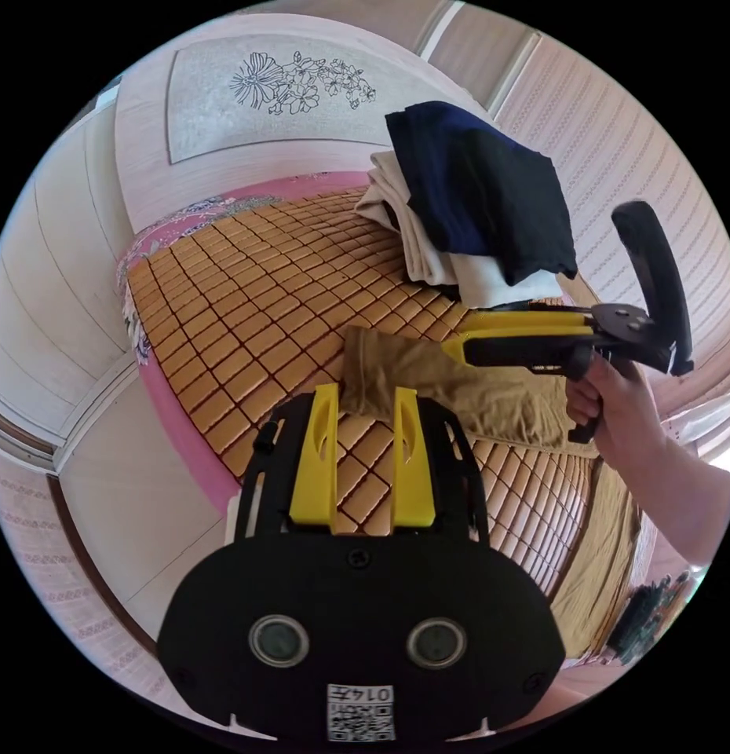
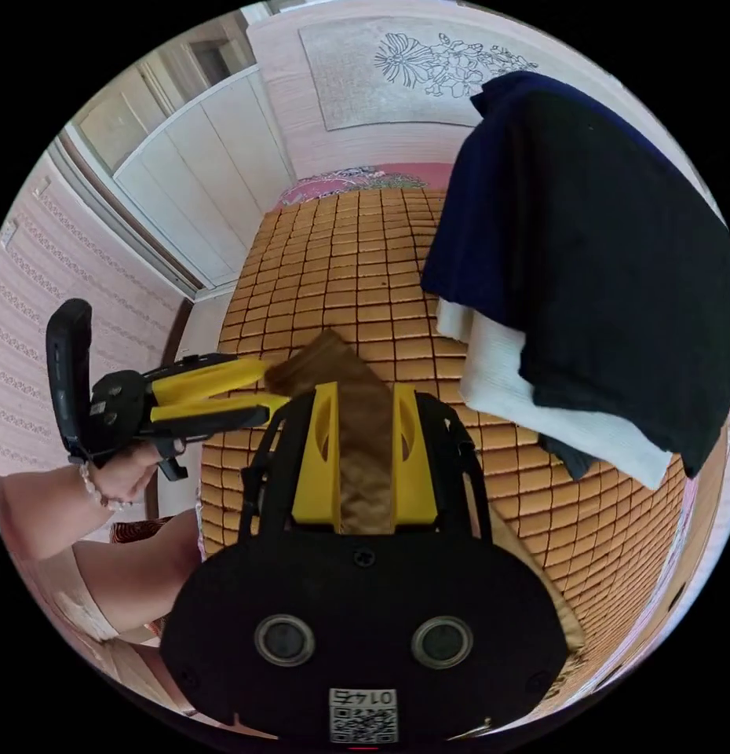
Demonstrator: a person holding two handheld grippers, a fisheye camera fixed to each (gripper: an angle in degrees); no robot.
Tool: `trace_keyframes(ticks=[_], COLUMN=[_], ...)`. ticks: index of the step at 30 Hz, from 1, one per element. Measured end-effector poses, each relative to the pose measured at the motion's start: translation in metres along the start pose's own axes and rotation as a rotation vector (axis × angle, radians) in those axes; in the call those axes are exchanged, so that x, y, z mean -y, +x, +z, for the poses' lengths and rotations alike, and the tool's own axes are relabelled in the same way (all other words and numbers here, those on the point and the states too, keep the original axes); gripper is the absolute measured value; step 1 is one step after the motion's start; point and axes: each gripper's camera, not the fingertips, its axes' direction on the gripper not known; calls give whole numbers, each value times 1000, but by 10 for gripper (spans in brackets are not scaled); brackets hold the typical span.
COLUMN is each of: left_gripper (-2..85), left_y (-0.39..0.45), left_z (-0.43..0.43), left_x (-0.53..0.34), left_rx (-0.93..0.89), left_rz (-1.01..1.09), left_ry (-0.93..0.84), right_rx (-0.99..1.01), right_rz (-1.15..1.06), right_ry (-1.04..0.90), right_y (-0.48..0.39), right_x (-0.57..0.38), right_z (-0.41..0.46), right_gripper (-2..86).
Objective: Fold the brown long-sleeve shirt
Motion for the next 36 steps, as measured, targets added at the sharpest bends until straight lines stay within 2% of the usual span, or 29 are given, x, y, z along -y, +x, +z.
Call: trace_keyframes(ticks=[1,2,4,8,11,14,17,22,24,26,29,31,36], left_gripper=[100,98,75,19,5,0,-2,-2,-2,-1,0,0,3], left_y=[-2,-3,-5,-8,-4,16,64,210,261,310,378,418,469], left_z=[5,3,-2,-7,-18,-53,-94,-151,-170,-189,-200,-186,-140], left_x=[-4,-6,-21,-33,-45,-57,-71,-113,-132,-156,-209,-261,-378], left_rx=[-3,-1,6,-20,-24,-81,-231,-659,-810,-945,-1098,-1166,-1176], left_rz=[-7,-2,15,36,39,112,260,580,677,784,948,1036,1217], left_ry=[-38,-22,23,13,23,130,222,289,302,308,235,90,-215], right_rx=[-26,-41,-58,-26,32,117,172,182,130,47,-70,-70,6], right_rz=[2,3,10,36,116,262,418,632,675,732,872,1029,1291], right_ry=[-60,-65,-39,-39,56,233,433,834,900,881,728,603,576], right_y=[-3,-4,-8,-8,5,32,61,81,70,54,26,8,-35], right_x=[4,4,-1,-12,-36,-83,-159,-335,-387,-432,-496,-546,-623], right_z=[14,17,17,11,-17,-72,-140,-282,-322,-353,-372,-362,-333], right_gripper=[94,89,24,-2,-7,-8,-7,-2,-1,0,0,0,0])
